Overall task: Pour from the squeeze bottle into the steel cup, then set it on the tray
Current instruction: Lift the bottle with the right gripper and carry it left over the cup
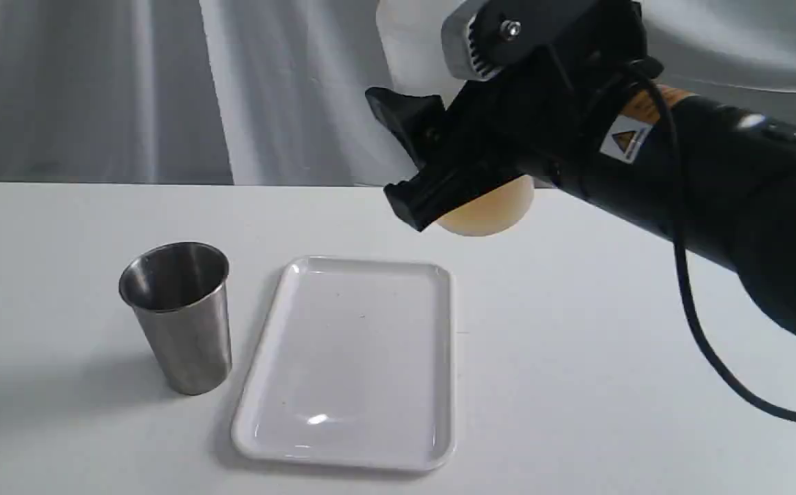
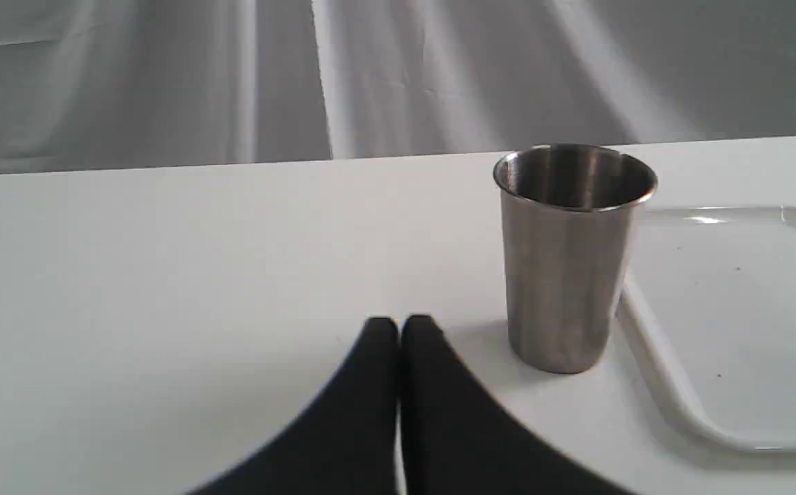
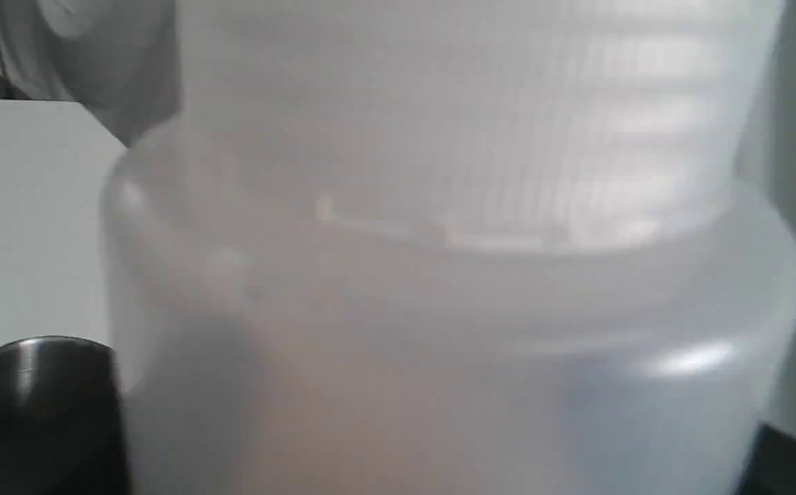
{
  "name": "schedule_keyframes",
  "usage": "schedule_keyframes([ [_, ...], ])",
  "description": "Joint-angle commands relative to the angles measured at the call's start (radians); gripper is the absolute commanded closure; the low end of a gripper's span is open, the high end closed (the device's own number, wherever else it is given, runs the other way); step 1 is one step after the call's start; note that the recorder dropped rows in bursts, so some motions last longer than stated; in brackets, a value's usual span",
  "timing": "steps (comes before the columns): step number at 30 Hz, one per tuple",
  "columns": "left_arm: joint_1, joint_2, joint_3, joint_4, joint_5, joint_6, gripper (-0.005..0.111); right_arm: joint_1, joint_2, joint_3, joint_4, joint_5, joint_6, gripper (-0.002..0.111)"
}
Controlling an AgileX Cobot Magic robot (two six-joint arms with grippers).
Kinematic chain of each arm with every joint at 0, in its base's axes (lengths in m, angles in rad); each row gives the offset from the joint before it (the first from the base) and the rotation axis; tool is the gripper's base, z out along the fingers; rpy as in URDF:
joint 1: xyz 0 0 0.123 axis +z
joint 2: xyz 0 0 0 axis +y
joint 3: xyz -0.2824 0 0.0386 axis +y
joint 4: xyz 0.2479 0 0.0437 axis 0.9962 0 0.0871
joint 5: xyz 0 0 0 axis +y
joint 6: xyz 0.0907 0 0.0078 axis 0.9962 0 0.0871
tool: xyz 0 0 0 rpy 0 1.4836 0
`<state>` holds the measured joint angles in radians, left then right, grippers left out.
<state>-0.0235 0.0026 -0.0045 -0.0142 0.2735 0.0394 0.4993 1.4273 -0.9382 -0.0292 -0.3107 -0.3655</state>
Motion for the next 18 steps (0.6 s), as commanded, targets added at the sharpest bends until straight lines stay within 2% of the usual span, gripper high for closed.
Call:
schedule_keyframes([
  [1, 0.002, -0.003, 0.004, -0.001, -0.008, -0.006, 0.107, -0.014, 0.003, -0.017, -0.257, -0.014, 0.241, 0.108],
  [4, 0.002, -0.003, 0.004, -0.001, -0.008, -0.003, 0.107, -0.014, 0.029, -0.047, -0.461, 0.038, 0.457, 0.108],
  [11, 0.002, -0.003, 0.004, -0.001, -0.008, -0.003, 0.107, -0.011, 0.119, -0.194, -1.047, 0.363, 1.147, 0.108],
  [16, 0.002, -0.003, 0.004, -0.001, -0.008, -0.005, 0.107, 0.013, 0.171, -0.253, -1.202, 0.436, 1.283, 0.108],
  [18, 0.002, -0.003, 0.004, -0.001, -0.008, -0.005, 0.107, 0.035, 0.201, -0.282, -1.255, 0.517, 1.381, 0.108],
])
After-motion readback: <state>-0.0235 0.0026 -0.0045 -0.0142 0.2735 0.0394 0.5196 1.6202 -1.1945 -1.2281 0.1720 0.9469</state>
